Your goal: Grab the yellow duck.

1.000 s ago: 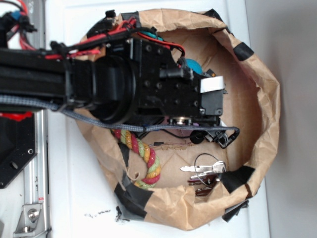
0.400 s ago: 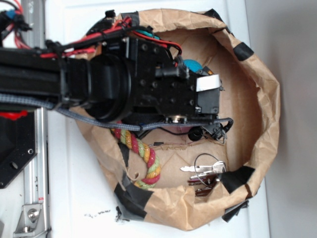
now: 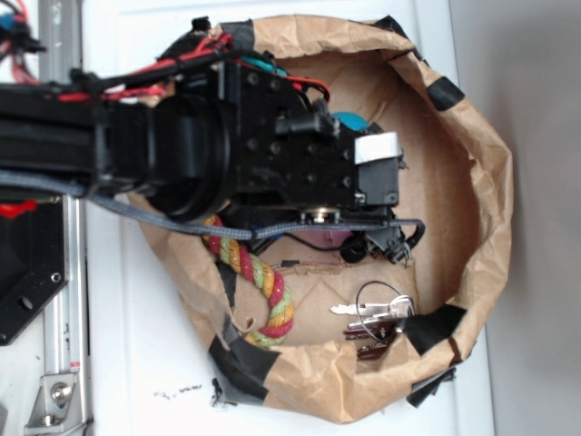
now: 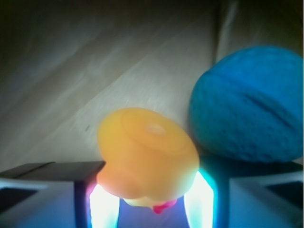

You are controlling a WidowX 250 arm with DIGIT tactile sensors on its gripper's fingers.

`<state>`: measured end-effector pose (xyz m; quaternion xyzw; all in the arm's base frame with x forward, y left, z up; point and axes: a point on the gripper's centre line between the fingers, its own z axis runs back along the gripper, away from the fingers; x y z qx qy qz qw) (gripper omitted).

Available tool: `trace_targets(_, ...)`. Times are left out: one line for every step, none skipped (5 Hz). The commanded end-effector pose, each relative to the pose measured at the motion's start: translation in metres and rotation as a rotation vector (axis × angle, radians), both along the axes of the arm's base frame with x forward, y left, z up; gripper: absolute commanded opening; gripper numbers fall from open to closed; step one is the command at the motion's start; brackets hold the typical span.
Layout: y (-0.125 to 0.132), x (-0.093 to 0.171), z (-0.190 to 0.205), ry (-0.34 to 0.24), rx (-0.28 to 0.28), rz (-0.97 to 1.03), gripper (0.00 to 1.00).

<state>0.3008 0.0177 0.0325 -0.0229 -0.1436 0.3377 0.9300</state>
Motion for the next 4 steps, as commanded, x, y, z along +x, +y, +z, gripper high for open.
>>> trace_targets(-0.003,-0.013,0.098,-0.206,-0.020,-0.079,0.00)
trace_targets(-0.015,-0.020,0.114,-0.080,-0.070,-0.182,0.00)
trace_targets(-0.024,-0.022,0.116,-0.007,-0.065,-0.227,0.00)
trace_targets(-0.019,-0.017,0.111,0.002,-0.043,-0.197,0.00)
